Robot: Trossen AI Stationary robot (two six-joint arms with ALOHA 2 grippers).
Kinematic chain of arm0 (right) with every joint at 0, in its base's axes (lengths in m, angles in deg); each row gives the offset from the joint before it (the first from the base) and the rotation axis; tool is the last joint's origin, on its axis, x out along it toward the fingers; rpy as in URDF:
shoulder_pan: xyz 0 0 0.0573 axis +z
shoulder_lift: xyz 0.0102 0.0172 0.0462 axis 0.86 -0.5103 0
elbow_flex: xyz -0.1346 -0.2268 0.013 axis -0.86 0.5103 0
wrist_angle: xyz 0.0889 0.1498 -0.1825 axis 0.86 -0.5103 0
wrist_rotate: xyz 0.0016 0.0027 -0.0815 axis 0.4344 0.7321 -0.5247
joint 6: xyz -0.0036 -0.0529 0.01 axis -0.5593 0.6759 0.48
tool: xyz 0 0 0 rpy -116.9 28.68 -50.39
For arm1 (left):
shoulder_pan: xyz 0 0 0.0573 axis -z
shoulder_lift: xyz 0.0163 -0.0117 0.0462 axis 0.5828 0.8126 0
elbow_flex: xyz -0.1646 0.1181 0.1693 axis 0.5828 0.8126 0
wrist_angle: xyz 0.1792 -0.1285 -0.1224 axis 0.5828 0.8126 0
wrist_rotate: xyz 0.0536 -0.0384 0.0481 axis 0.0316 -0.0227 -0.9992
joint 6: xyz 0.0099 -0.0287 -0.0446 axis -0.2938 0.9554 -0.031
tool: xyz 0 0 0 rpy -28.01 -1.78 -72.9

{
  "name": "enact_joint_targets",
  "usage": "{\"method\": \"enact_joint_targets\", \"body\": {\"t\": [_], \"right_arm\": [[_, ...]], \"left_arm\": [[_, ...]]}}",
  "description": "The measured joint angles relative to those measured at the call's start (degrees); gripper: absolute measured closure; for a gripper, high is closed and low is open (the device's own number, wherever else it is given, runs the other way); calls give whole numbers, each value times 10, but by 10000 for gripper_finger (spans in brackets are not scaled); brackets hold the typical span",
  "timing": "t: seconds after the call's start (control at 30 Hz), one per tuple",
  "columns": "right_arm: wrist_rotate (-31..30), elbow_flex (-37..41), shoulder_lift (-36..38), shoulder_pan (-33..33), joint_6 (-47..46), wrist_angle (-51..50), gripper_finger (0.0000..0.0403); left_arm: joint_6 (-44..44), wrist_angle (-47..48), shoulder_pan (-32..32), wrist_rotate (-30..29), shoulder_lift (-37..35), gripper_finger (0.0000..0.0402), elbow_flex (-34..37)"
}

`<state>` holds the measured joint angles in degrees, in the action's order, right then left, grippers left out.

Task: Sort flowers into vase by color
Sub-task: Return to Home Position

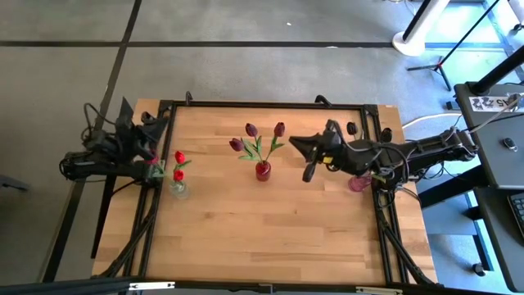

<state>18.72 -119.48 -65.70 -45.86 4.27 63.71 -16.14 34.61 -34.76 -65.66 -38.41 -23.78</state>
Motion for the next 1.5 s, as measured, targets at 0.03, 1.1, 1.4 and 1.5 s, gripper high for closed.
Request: {"method": "enact_joint_targets", "body": {"t": [0.03, 1.1, 1.4, 1.5], "right_arm": [[0, 0, 0, 0, 0, 6, 375], [-34, 0, 0, 0, 6, 35, 375], [11, 0, 0, 1, 15, 55, 375], [24, 0, 0, 1, 13, 55, 375]], "left_arm": [[6, -9, 0, -3, 0, 401, 0], [187, 350, 0, -552, 0, 401, 0], [381, 455, 0, -588, 0, 401, 0], [383, 460, 0, -581, 0, 401, 0]]}}
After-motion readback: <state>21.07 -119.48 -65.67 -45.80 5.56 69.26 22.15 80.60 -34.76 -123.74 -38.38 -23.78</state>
